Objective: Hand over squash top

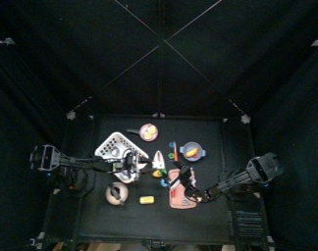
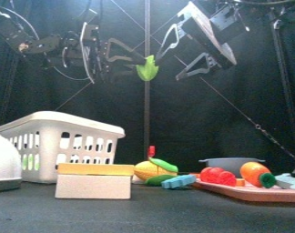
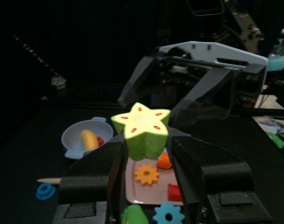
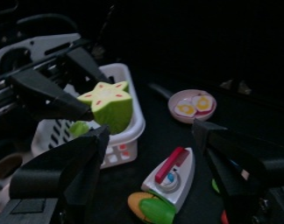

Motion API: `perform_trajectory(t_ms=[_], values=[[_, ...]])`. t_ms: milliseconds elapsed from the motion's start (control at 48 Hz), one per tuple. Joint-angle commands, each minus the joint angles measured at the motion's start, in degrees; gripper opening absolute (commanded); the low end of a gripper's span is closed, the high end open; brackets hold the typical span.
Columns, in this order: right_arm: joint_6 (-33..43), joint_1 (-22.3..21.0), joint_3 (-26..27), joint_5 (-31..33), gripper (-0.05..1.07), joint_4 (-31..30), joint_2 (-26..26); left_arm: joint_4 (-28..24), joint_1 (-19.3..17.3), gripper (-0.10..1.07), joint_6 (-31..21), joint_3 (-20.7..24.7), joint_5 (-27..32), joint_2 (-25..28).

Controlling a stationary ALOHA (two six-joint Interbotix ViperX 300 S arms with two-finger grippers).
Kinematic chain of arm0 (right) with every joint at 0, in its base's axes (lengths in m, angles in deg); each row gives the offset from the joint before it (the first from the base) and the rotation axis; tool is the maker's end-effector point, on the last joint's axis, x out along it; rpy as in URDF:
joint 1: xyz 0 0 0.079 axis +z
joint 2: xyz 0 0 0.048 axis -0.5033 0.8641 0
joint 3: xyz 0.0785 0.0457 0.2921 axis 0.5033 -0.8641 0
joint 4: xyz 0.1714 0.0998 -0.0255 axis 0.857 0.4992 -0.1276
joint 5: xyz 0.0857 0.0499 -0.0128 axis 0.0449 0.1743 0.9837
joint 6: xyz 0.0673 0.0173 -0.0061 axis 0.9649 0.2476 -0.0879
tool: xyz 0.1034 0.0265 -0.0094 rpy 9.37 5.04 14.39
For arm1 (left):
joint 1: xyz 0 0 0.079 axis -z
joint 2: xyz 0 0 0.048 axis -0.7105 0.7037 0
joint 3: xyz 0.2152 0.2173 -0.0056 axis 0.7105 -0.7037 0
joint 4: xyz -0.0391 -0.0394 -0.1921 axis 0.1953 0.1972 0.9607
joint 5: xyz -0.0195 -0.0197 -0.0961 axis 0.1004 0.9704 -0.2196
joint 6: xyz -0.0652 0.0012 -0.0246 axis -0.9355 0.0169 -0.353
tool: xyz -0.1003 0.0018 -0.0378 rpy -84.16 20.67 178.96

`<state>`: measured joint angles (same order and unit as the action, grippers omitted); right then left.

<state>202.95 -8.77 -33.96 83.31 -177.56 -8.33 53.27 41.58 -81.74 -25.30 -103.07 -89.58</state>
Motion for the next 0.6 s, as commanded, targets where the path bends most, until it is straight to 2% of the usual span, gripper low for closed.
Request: perform_trajectory(t_ms=[0,250,583], values=[[-0.1,1.2,3.6,4.7,1.03,1.0,-0.4,0.2,-0.4,0.62,0.2,-0.3,-1.1,-1.5],[0.0,3.0,11.5,8.7,1.03,1.0,2.4,1.8,-2.5,0.62,0.2,-1.1,-1.2,-1.6],[0.2,3.4,16.3,9.0,1.03,-2.5,4.0,2.4,-3.8,0.62,0.1,-2.3,-1.1,-1.6]])
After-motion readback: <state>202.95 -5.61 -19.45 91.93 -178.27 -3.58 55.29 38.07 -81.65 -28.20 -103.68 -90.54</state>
